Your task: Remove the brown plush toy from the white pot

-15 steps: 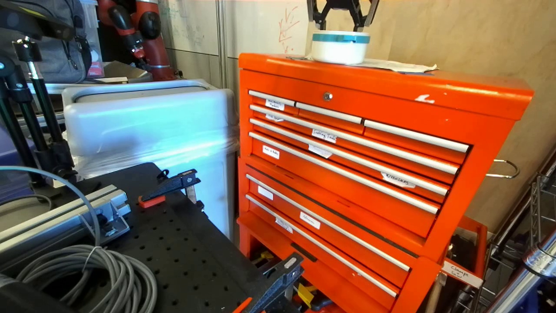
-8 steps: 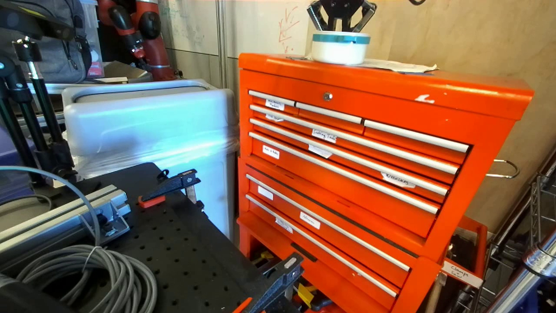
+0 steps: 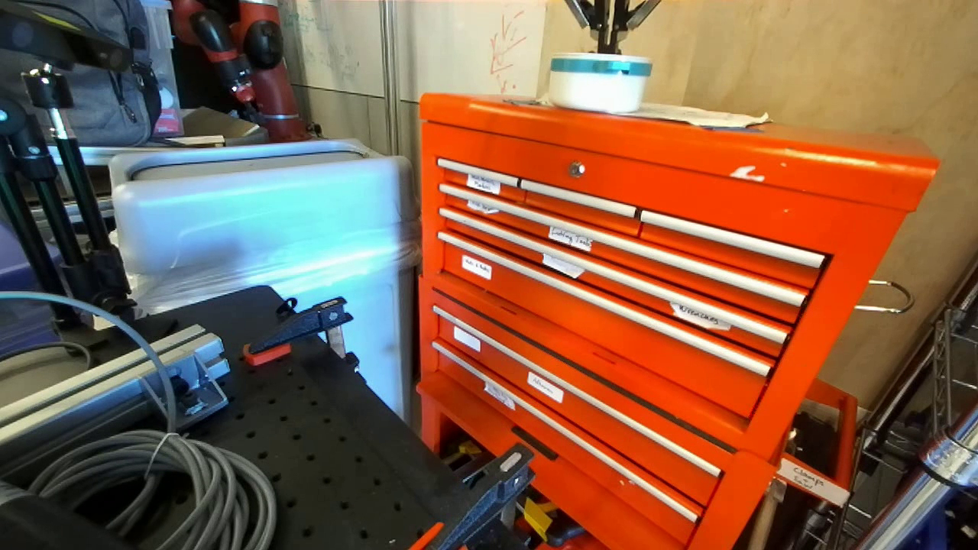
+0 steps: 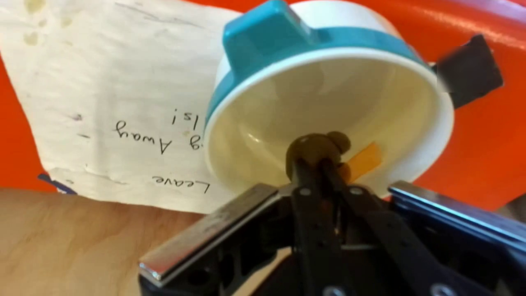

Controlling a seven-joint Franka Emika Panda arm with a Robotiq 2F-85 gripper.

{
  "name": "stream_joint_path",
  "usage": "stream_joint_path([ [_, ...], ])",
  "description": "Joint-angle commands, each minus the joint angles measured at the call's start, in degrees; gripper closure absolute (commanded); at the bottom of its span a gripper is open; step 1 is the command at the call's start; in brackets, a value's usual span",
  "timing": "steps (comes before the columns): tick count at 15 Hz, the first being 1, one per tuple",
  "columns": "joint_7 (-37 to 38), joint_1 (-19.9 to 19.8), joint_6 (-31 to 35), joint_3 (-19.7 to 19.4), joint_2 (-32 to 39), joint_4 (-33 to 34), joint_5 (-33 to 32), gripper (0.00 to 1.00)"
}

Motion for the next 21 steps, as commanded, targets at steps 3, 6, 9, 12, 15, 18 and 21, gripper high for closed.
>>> stream_joint_path([
  [3, 5.4, -1.9, -15.7, -1.5, -3.9, 7.9, -2.2, 0.98],
  [6, 5.0, -3.1, -16.4, -4.1, -5.0, 10.1, -4.7, 0.98],
  [9, 4.7, -5.0, -13.3, -7.0, -4.5, 9.4, -6.4, 0.98],
  [12, 4.8, -7.1, -9.5, -9.7, -2.1, 8.1, -8.3, 0.98],
  [15, 4.7, -9.0, -2.5, -10.9, 2.6, 7.4, -9.6, 0.98],
  [18, 5.6, -10.0, 0.8, -11.4, 6.0, 6.5, -12.0, 0.98],
  [21, 6.3, -10.6, 1.1, -11.1, 8.2, 6.5, -13.0, 0.98],
])
